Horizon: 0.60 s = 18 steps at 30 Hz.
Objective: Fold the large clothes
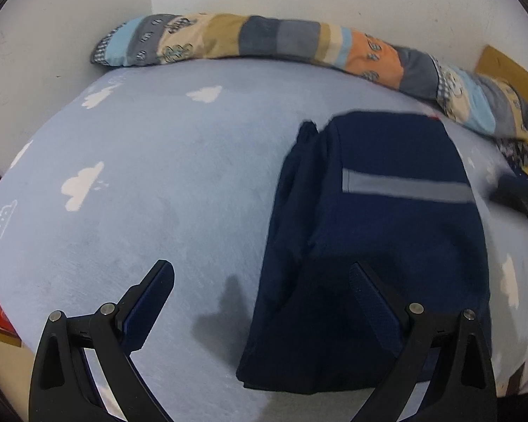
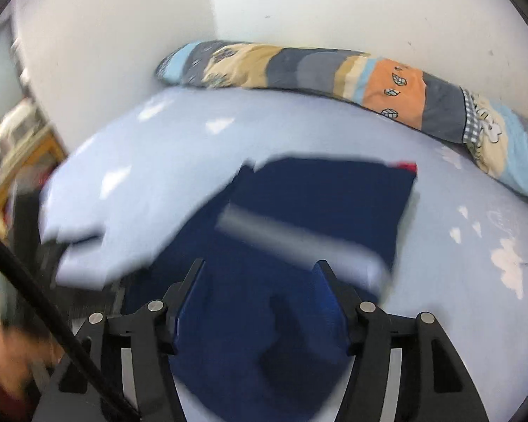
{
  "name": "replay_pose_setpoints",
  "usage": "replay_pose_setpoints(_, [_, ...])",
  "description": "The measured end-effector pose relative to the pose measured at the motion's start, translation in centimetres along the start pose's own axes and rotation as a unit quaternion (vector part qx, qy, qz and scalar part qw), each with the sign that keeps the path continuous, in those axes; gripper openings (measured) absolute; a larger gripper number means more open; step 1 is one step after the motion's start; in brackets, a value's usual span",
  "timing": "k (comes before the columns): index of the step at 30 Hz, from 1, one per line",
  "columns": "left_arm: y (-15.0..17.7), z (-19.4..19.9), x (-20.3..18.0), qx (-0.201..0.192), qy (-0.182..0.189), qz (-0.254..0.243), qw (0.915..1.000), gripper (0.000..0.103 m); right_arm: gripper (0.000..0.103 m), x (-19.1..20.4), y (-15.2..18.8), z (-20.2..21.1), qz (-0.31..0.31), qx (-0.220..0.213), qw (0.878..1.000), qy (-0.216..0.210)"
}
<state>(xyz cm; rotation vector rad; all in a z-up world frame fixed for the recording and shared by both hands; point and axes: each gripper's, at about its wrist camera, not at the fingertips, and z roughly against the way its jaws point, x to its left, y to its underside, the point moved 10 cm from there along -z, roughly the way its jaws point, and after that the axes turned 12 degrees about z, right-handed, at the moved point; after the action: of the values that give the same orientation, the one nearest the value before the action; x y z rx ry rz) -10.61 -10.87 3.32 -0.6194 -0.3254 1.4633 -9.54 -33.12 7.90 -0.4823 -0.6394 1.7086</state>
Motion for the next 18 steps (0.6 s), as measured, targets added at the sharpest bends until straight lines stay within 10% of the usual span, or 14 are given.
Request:
replay_pose_setpoints(7, [-0.6,0.5,0.6,-0.015,-0.014,-0.005,0.9998,0.099,0.059,-6.5,-5.9,-12.2,-0.119,0.058,0.99,0.056])
replay_pose_setpoints(11, [-1.1,0.5,1.1,-0.016,-0.012,0.005,0.9998,0.099,0.053,-2.1,-3.9,-18.9,-0.156,0.108,0.981,-0.031])
replay_pose_setpoints(14, [-1.2,0.3,1.2,-0.01,-0.008,0.015,0.9998,0.099,0.053,0.3,-4.0,-18.9,-0.067,0.112,0.991,0.013])
replay_pose_setpoints(18, [-0.9,0.4,0.4,-0.007,0.008,0.011,0.9999,0.099,0.05,-1.1,-5.4,-14.2,-0.13,0.052,0.988,-0.07])
